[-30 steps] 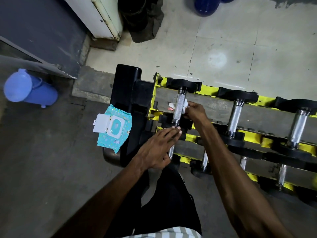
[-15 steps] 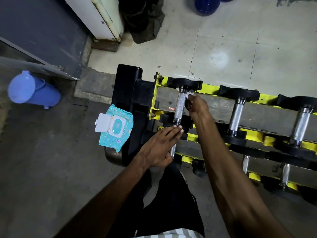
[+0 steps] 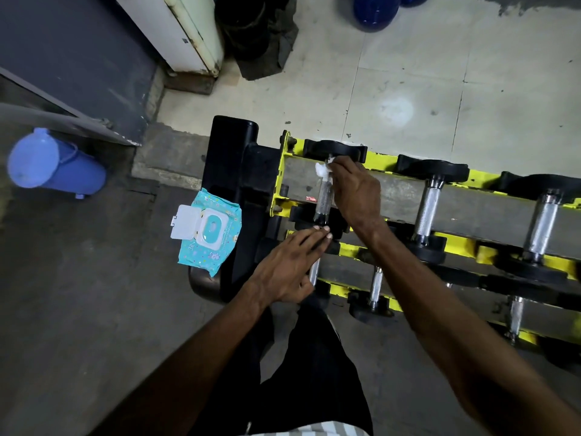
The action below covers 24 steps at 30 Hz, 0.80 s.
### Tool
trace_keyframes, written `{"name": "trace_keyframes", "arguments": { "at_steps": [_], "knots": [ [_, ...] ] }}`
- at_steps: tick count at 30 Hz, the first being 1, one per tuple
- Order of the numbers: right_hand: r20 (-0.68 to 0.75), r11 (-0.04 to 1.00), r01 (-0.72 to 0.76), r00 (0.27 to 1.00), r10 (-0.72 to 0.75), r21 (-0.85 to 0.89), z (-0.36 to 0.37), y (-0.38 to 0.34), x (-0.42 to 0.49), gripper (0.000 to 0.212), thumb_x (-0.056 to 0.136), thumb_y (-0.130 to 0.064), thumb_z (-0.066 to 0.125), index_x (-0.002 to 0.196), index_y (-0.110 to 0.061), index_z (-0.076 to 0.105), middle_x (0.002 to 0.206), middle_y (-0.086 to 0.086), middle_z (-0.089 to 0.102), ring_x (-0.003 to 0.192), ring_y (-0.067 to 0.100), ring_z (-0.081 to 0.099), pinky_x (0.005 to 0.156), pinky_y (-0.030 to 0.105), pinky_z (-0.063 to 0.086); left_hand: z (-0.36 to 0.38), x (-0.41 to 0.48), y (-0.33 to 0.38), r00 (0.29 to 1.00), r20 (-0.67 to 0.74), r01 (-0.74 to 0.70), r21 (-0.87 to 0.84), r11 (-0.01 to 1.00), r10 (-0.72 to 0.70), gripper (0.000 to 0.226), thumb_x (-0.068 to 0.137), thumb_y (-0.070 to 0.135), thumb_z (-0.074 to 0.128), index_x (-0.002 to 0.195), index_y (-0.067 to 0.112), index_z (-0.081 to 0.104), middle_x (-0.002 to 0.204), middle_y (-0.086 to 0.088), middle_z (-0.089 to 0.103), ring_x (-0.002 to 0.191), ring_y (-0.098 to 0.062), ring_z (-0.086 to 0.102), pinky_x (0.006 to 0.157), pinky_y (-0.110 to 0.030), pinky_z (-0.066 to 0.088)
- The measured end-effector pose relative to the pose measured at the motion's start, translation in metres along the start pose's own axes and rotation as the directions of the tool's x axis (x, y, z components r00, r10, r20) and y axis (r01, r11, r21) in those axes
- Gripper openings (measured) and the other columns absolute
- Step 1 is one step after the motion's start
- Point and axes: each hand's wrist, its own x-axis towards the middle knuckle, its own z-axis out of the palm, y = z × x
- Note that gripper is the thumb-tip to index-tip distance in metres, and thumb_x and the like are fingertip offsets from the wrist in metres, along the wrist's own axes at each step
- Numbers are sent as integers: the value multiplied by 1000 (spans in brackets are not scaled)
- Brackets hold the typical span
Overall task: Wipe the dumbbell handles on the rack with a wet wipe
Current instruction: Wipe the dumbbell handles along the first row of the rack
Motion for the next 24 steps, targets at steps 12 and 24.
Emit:
{"name": "trace_keyframes", "arguments": {
  "at_steps": [12,24],
  "knots": [
    [495,899,379,837,-233,-219,-18,-10,50,25,95,-9,41,108,-14,61,110,6,65,90,34,67,60,34,36,-1,2,-3,999,24,-33,32,999,32,96,68,31,55,156,2,34,165,-14,26,149,-27,28,121,-40,32],
    [697,915,351,605,-385,201,-17,-11,21,20,86,-21,62,105,-15,67,110,6,67,97,29,65,67,29,39,-5,1,-6,997,-5,-71,26,997,71,88,67,30,58,149,2,46,153,-16,42,139,-30,39,117,-42,37]
  ]
}}
